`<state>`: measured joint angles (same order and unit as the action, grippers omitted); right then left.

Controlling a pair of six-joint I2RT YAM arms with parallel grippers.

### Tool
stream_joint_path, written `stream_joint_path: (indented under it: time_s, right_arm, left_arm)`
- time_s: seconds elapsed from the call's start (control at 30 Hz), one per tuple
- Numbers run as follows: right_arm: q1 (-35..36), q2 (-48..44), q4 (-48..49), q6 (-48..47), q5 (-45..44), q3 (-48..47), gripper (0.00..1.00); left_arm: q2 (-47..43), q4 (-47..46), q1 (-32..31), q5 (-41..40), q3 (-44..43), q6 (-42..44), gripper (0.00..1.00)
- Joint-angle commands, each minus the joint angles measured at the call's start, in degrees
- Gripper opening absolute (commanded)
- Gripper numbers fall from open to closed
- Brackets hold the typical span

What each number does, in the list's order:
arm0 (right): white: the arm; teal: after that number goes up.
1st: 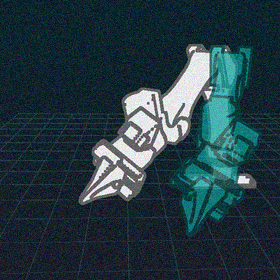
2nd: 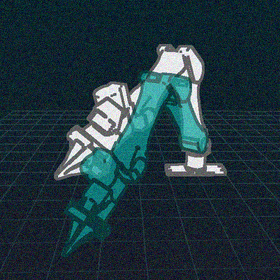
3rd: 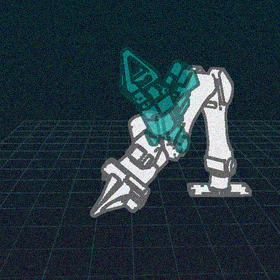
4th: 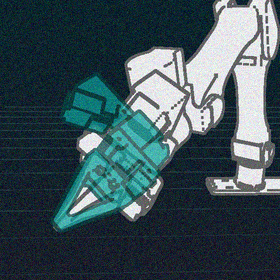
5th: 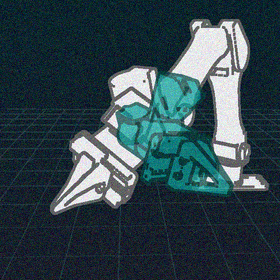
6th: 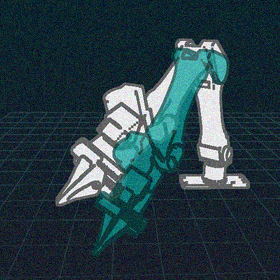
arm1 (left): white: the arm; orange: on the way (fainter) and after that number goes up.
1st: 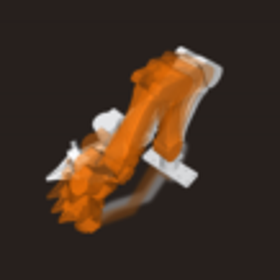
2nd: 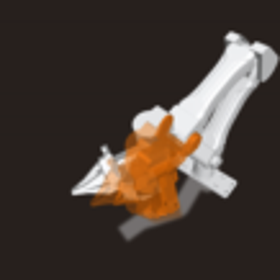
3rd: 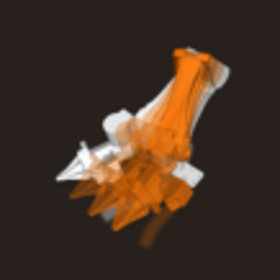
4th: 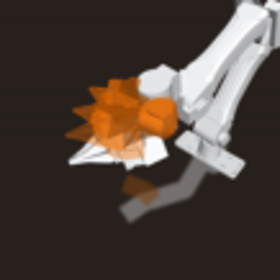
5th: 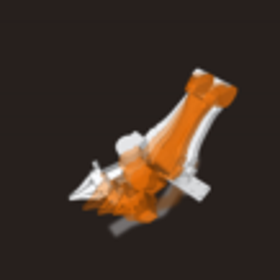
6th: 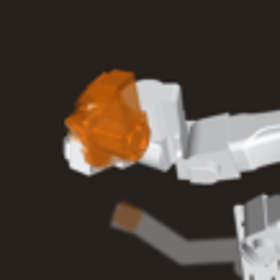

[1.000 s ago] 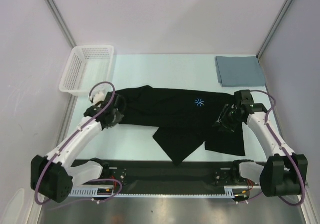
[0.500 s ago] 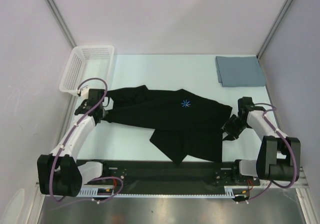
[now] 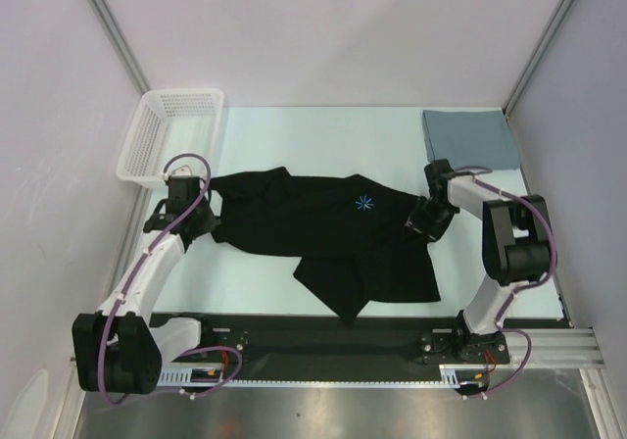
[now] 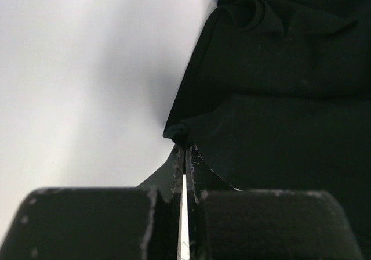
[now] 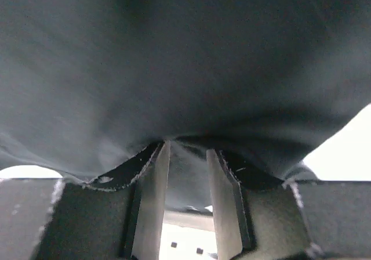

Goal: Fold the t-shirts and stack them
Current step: Flatten the tshirt out

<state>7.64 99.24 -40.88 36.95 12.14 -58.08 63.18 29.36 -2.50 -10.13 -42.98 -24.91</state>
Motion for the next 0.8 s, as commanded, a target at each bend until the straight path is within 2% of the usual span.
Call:
stream_joint_path:
  time_s: [0.0,0.03,0.13,0.23,0.33,0.47,0.53,0.6,0.77]
  right_arm:
    - [1.4,7.2,6.3,-1.6,0.0,-9.4,0.37]
    - [1.5,7.9,4.4,-1.7,-0.6,-13.2,0.38]
    - [0.7,6.9,-10.0,-1.4,-7.1,-16.4,0.43]
    - [0.5,-3.1,-14.9,-1.2,-12.1,-12.5,0.50]
    - [-2.3,-13.0,-17.0,-0.9,-12.0,-5.0,0.54]
    - [-7.2,-20.0,-17.0,-1.8,-12.0,4.8,0.54]
    - [-11.0,-23.2,-14.8,-1.6,-7.6,11.0,0.53]
    - [-14.0,-25.3,-13.9,0.0,-7.8,15.3,0.52]
    - [-16.3,-30.4,-10.9,0.8,-13.5,17.7,0.49]
  left_arm:
    - [-1.6,0.6,2.2,2.9,-0.5,1.4,0.00]
    - [-1.7,0.7,2.2,3.4,-0.6,1.5,0.00]
    - [-2.4,1.0,3.9,4.2,-1.0,2.6,0.00]
    - [-3.8,0.3,4.0,5.9,0.3,2.6,0.00]
    - [-5.4,-0.5,3.9,7.7,2.1,2.0,0.00]
    - [-6.1,-0.7,3.9,9.3,2.9,1.4,0.00]
    - [-6.1,-0.6,3.9,9.5,2.5,0.9,0.00]
    - [-5.9,-0.8,3.9,9.7,2.2,0.9,0.00]
    - [-5.0,-1.9,3.9,11.5,1.9,0.2,0.00]
